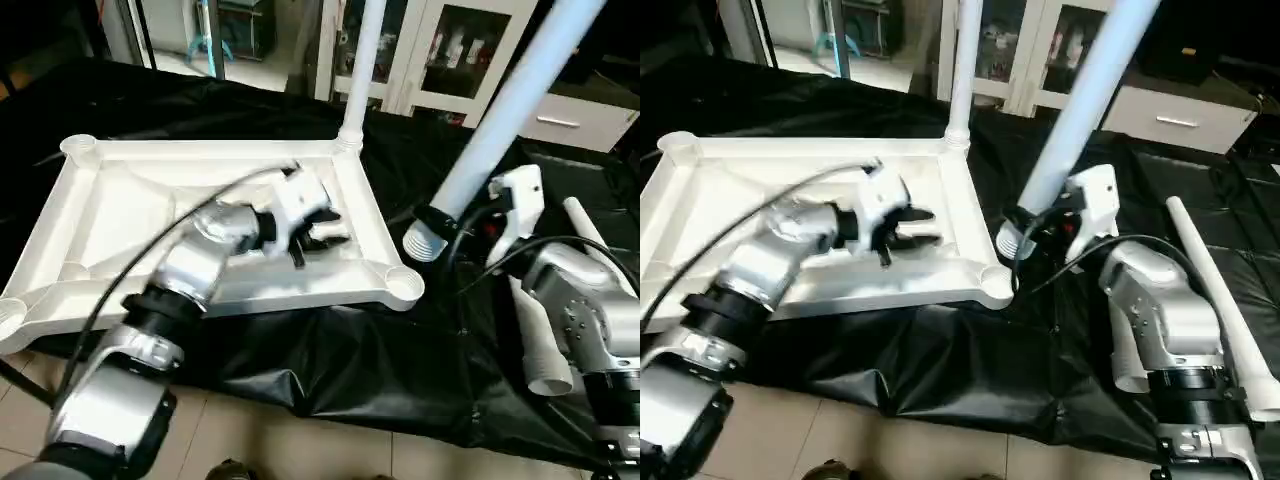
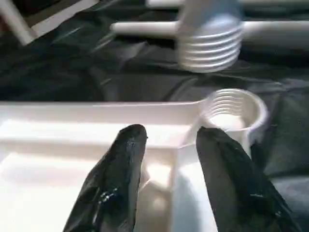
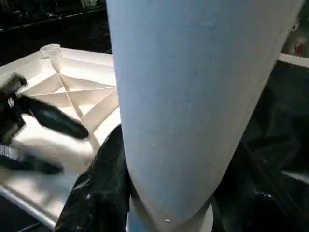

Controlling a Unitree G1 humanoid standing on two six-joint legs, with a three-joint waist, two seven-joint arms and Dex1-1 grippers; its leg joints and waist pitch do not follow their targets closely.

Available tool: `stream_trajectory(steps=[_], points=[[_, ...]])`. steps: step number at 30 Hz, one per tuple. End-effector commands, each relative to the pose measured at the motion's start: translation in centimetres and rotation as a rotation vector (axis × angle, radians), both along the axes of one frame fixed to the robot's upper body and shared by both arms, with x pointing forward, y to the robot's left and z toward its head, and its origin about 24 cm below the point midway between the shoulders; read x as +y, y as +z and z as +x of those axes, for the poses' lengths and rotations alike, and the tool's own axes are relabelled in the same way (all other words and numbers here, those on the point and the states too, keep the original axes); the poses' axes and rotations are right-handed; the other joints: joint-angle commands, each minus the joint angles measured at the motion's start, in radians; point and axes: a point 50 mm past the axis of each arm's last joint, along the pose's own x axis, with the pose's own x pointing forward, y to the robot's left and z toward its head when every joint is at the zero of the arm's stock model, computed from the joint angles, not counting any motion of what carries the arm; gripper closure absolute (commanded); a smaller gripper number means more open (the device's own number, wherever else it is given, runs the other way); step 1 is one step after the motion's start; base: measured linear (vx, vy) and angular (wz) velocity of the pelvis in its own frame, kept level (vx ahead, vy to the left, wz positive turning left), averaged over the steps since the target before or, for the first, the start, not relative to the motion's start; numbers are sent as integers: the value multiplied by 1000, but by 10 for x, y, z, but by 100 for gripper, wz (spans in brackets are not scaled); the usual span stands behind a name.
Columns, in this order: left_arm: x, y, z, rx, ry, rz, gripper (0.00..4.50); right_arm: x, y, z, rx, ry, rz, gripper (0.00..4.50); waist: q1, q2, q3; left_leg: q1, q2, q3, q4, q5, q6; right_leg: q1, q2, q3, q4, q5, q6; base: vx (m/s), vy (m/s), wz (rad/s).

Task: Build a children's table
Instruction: Insert table leg to table base

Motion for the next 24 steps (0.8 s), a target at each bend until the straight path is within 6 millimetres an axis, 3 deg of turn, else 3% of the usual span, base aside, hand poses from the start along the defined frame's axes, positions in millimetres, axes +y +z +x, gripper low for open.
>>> stream_trajectory(steps=[1, 6, 11, 17, 24], points=[[-11, -14, -7, 34, -63, 32, 211, -5, 4, -4, -6, -10, 11, 264, -4, 14, -79, 17, 39, -15, -67, -119, 31, 65, -57, 49, -67, -29, -246, 0, 0, 0], [-18, -23, -12, 115, -123, 32, 209, 0, 1, -10, 11, 14, 17, 264, -11, 9, -80, 11, 38, -18, -68, -115, 25, 70, -57, 48, -68, -39, -238, 0, 0, 0], [-11, -32, -14, 137, -157, 94, 209, 1, -5, -14, 26, 19, 6, 264, -15, 15, -79, 15, 39, -17, -67, -123, 34, 65, -55, 48, -69, -44, -246, 0, 0, 0], [1, -40, -7, 129, -70, 156, 209, 2, -2, -16, 29, 34, -3, 264, -12, 19, -80, 18, 42, -18, -69, -126, 32, 65, -56, 47, -69, -40, -247, 0, 0, 0], [4, -46, -8, 177, -53, 178, 276, 3, -5, -16, 39, 44, -18, 264, -12, 15, -76, 18, 41, -18, -71, -161, 18, 63, -59, 48, -78, -120, -233, 0, 0, 0]])
